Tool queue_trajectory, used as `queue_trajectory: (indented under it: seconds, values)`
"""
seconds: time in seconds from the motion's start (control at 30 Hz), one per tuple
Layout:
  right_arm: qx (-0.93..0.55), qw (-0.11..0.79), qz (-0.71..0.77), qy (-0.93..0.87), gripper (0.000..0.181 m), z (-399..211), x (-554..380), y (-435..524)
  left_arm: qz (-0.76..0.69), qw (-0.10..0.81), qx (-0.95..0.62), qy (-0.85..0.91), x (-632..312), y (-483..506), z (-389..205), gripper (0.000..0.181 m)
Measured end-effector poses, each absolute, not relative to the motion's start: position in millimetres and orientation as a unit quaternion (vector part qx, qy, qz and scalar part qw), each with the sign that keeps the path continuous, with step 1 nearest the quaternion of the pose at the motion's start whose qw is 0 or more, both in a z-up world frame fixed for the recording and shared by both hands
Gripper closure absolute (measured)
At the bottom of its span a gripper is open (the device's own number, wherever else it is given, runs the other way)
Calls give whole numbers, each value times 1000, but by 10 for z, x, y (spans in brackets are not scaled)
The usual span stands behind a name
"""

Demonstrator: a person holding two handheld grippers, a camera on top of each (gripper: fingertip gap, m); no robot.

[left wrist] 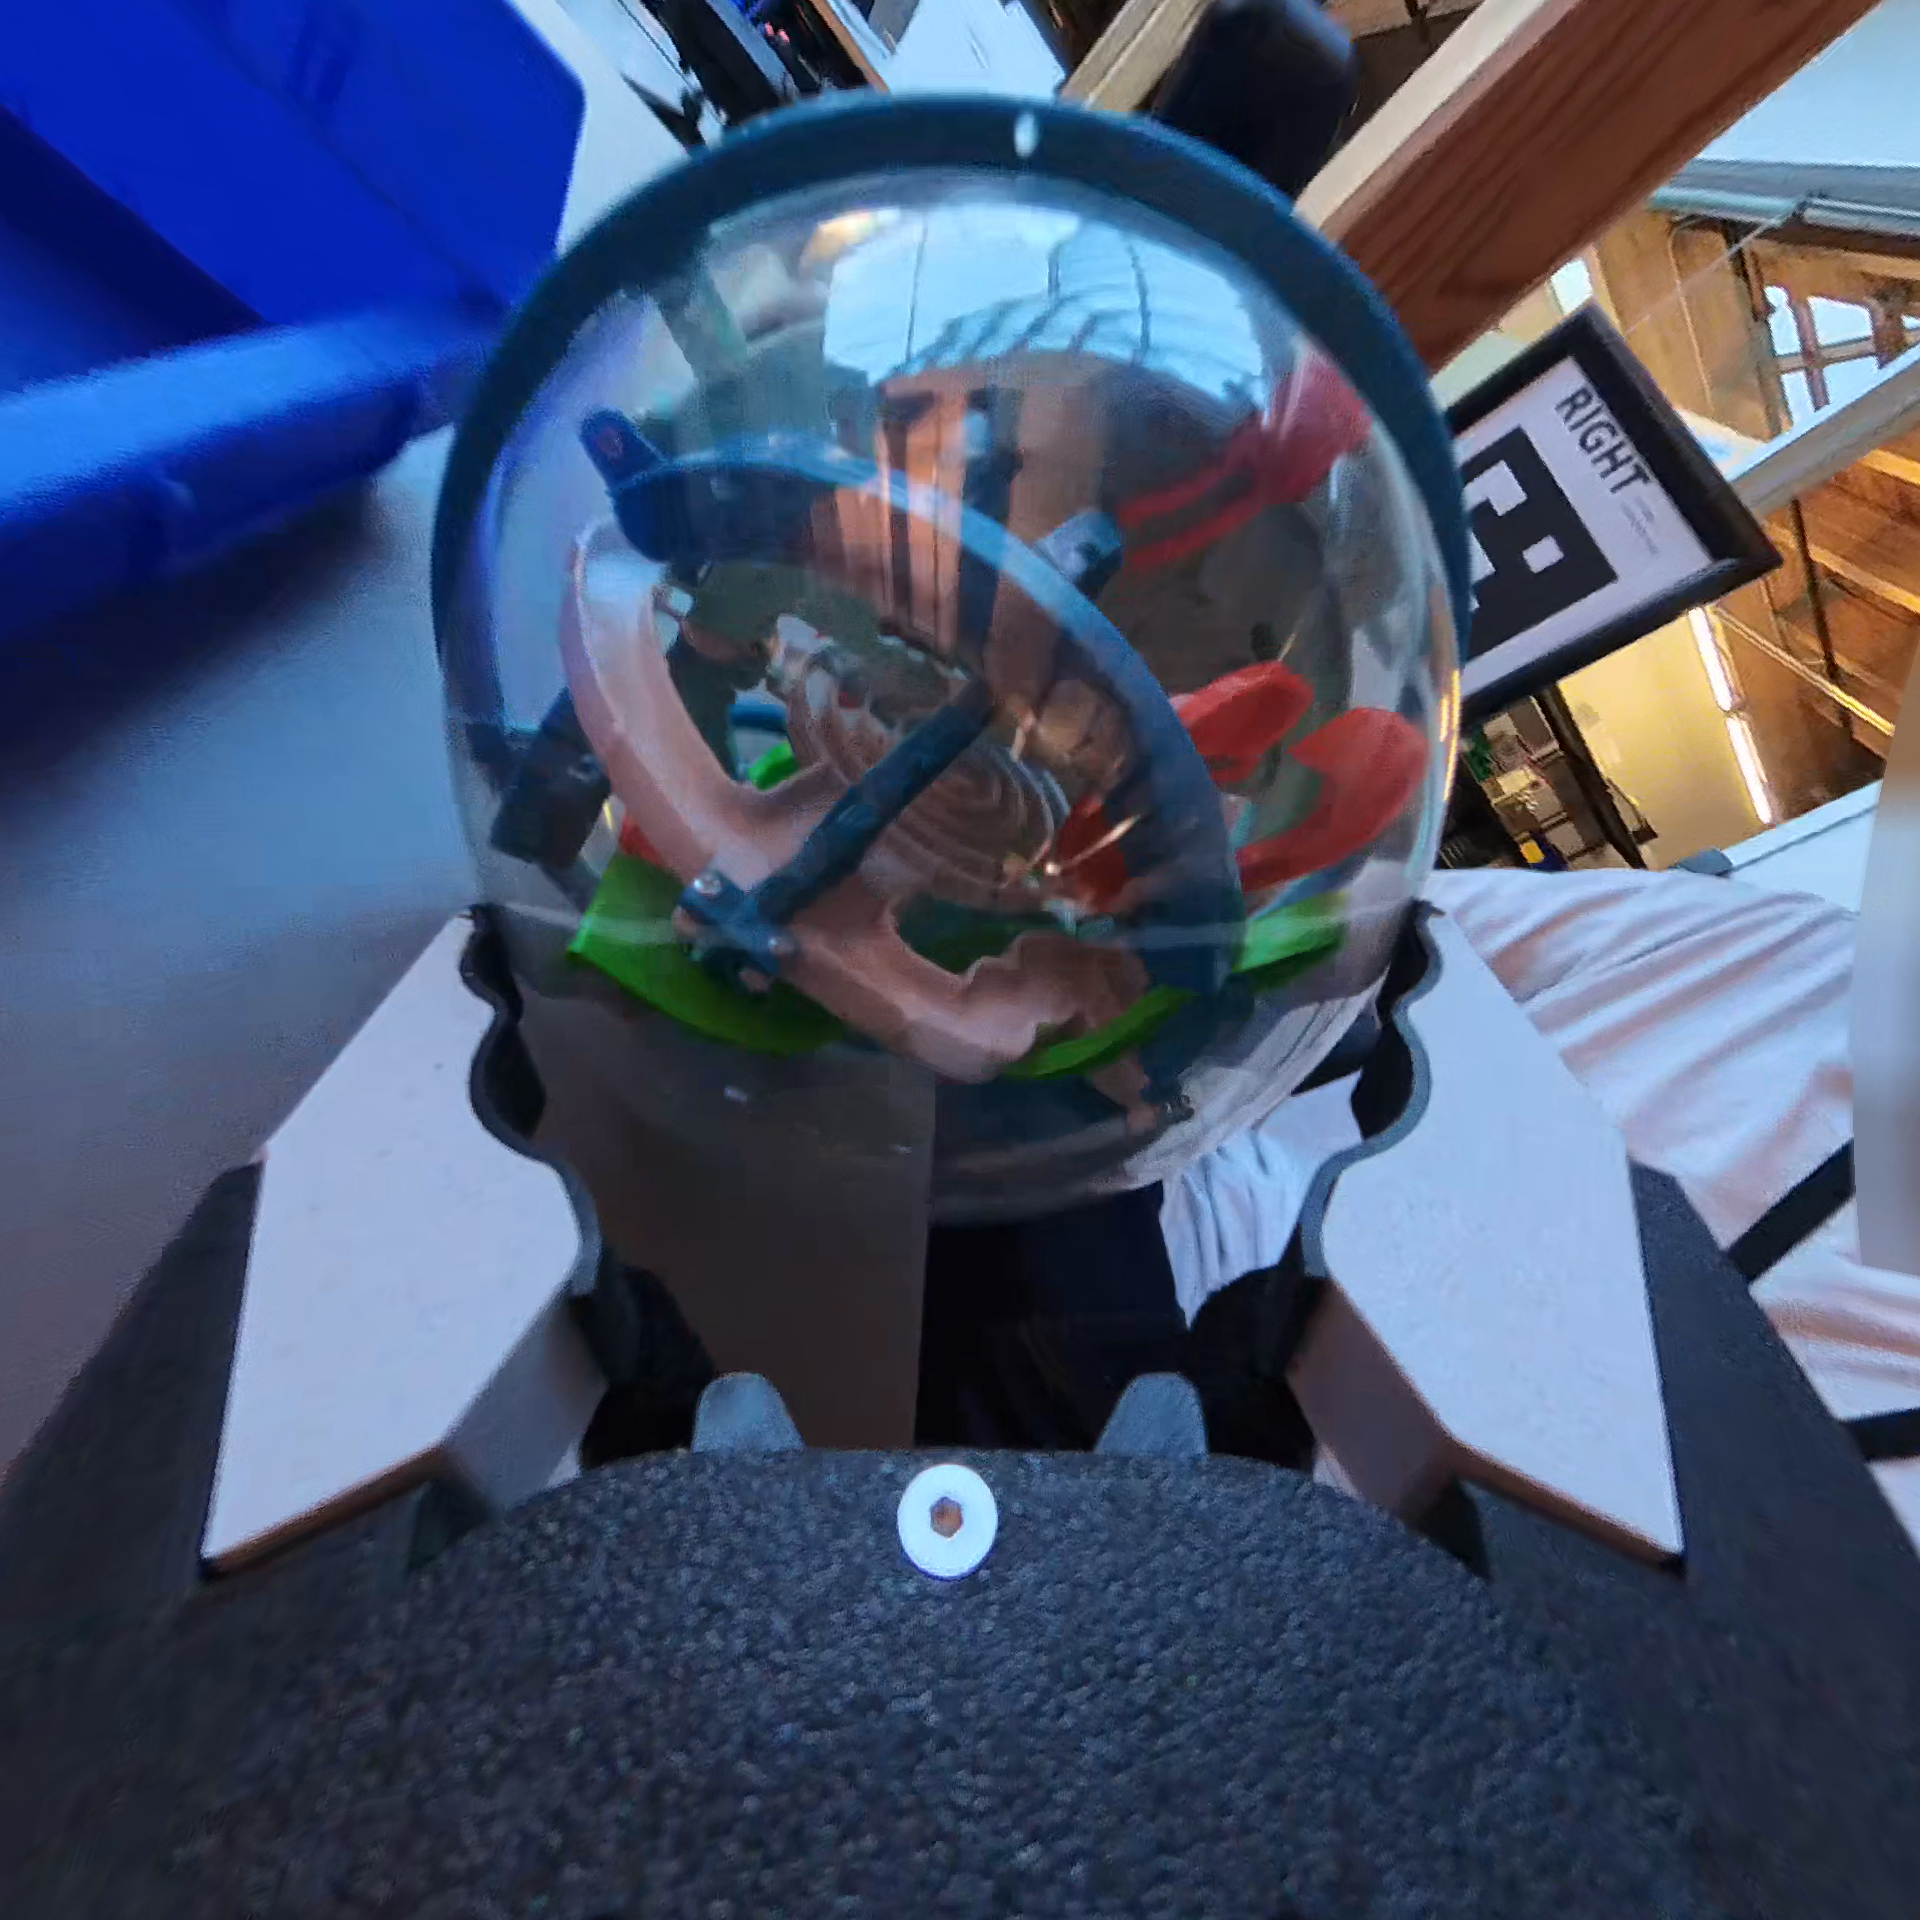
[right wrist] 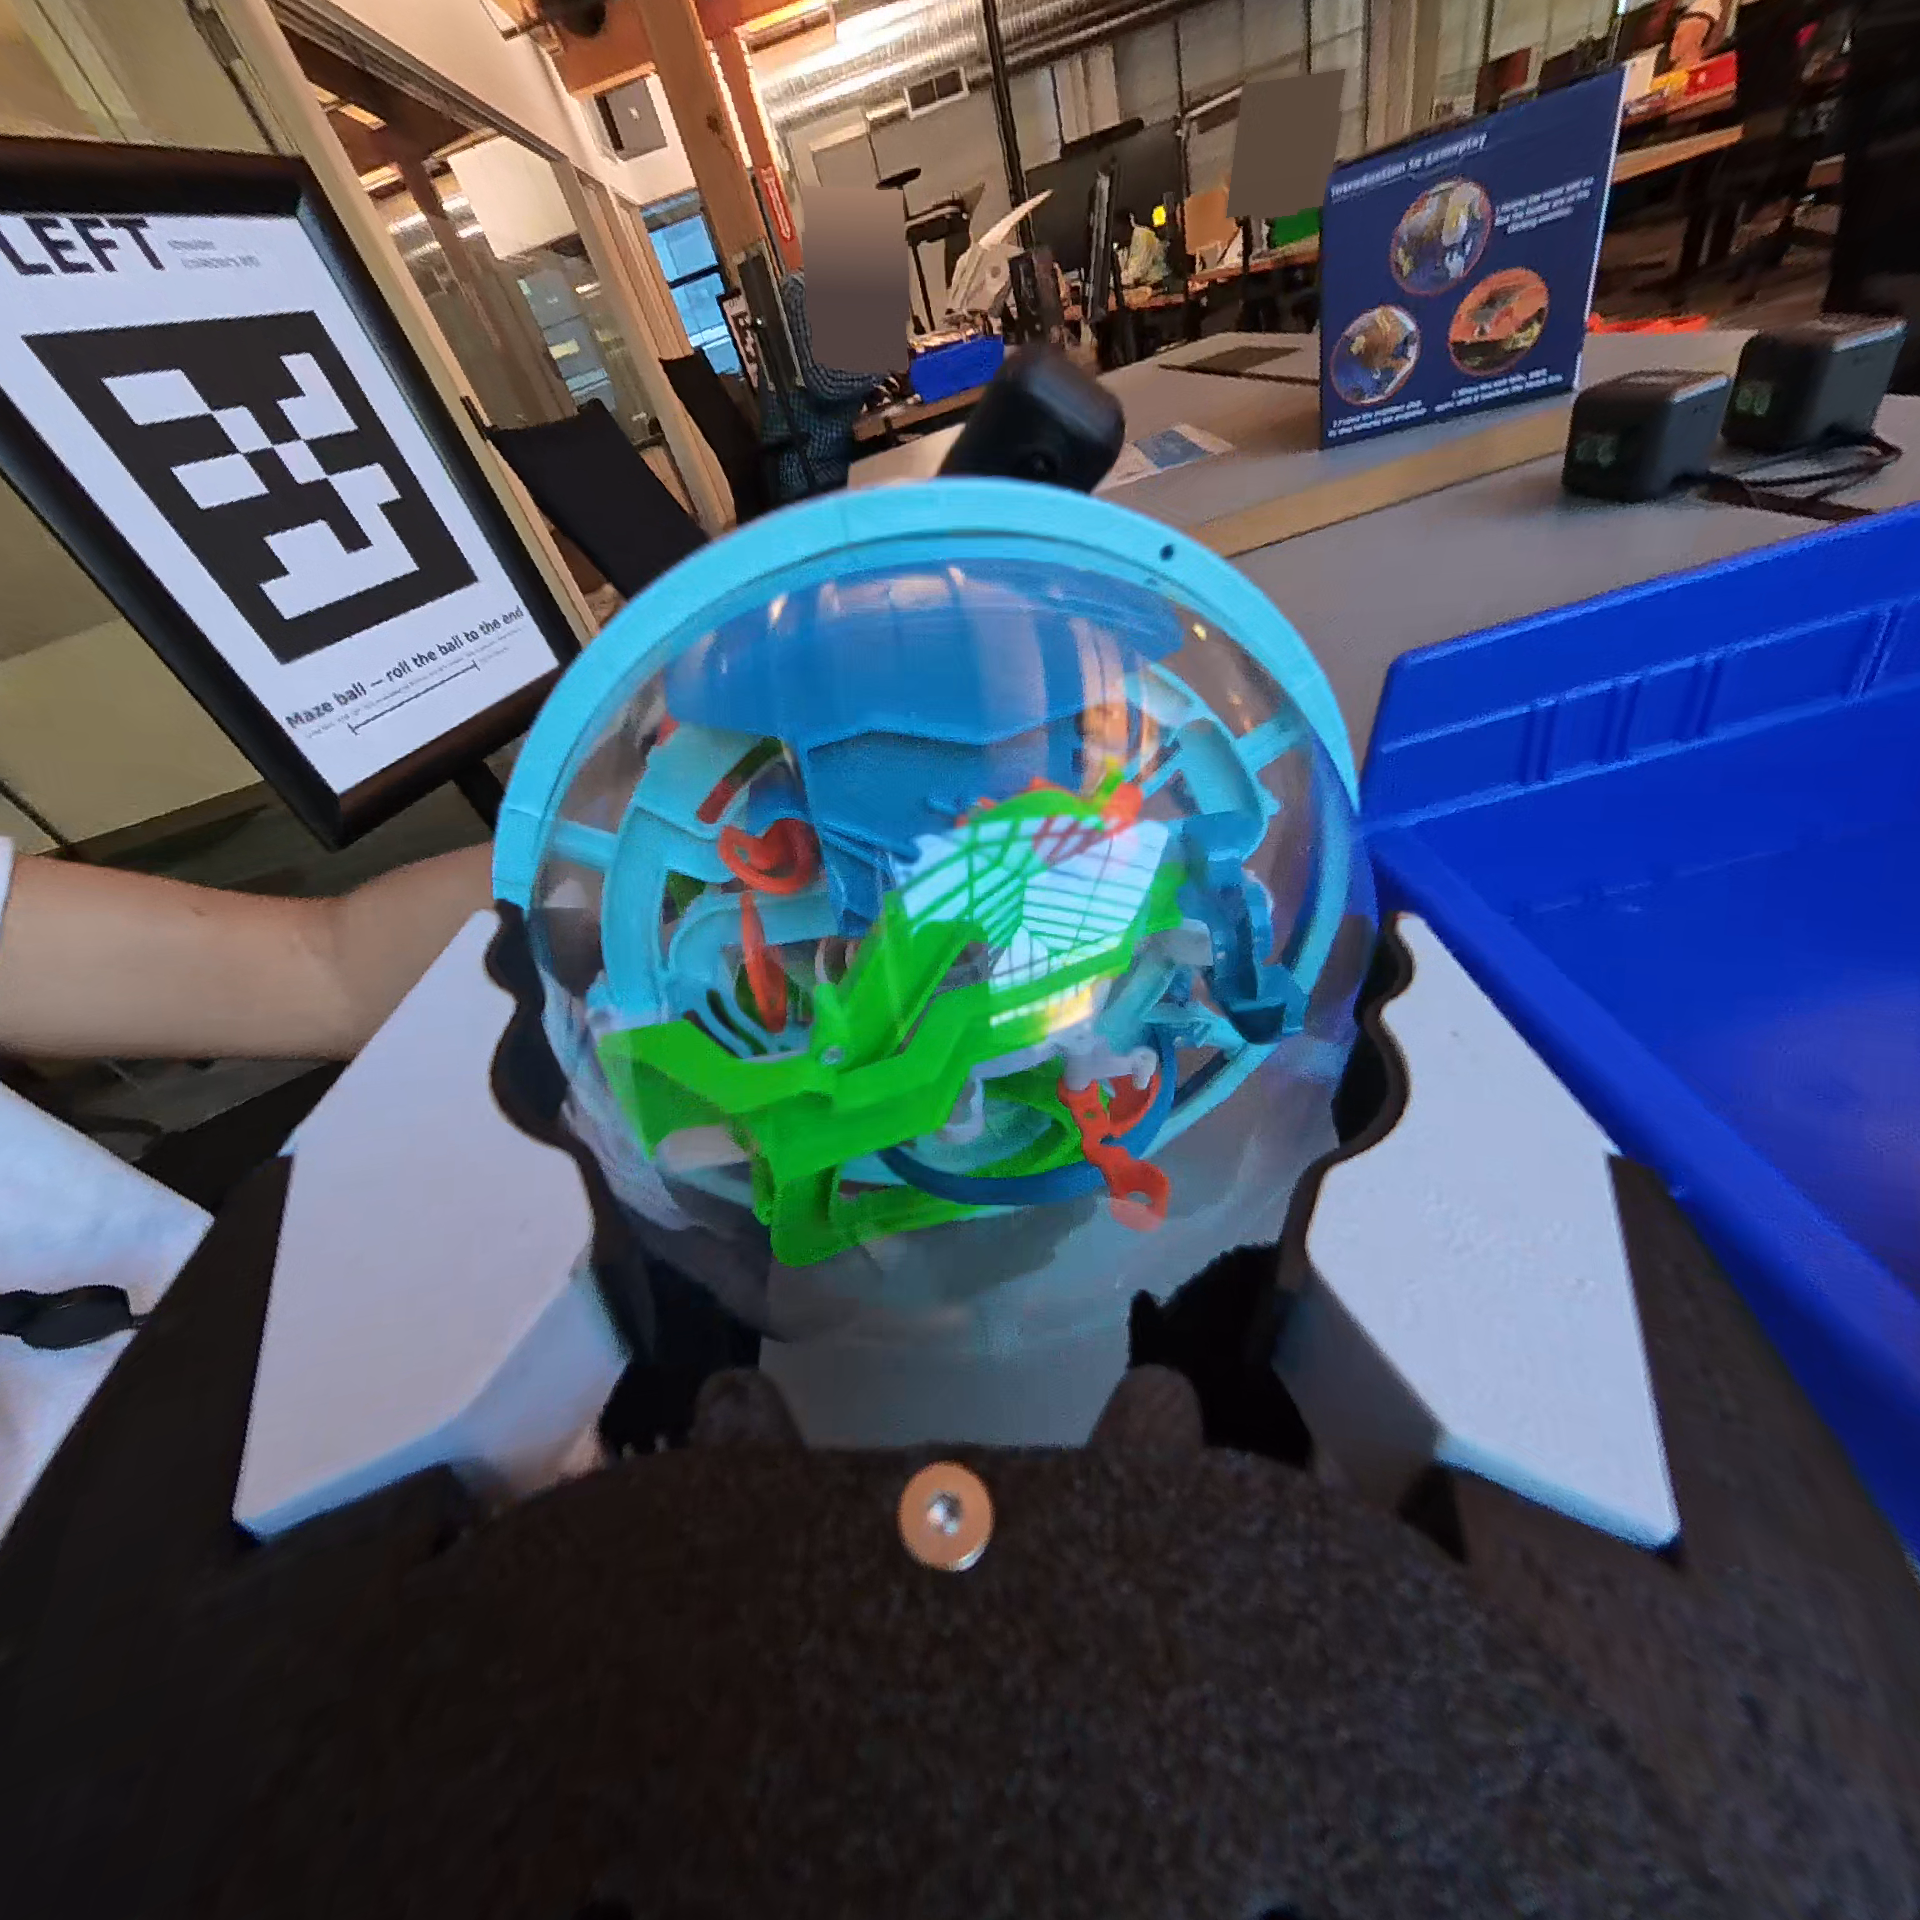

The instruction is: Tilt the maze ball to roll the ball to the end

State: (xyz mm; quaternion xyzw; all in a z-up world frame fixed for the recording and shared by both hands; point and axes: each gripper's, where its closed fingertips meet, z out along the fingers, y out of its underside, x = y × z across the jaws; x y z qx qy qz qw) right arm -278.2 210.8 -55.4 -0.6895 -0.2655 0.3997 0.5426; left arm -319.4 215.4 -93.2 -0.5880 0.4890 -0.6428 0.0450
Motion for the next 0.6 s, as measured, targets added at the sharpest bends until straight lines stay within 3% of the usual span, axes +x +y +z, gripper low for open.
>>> queue_trajectory:
  seconds: [0.23, 0.33, 0.6]
  values:
    - [-690, 549, 398, -253, 43, -482, -2798, 2237, -619, 34, -608, 496, -3369, 2115, -1146, 29]
    - [-697, 562, 358, -265, 28, -537, -2817, 2289, -610, 48, -617, 495, -3375, 2153, -1237, 46]
    - [-705, 564, 345, -257, 32, -588, -2732, 2309, -601, 63, -624, 496, -3322, 2210, -1192, 46]
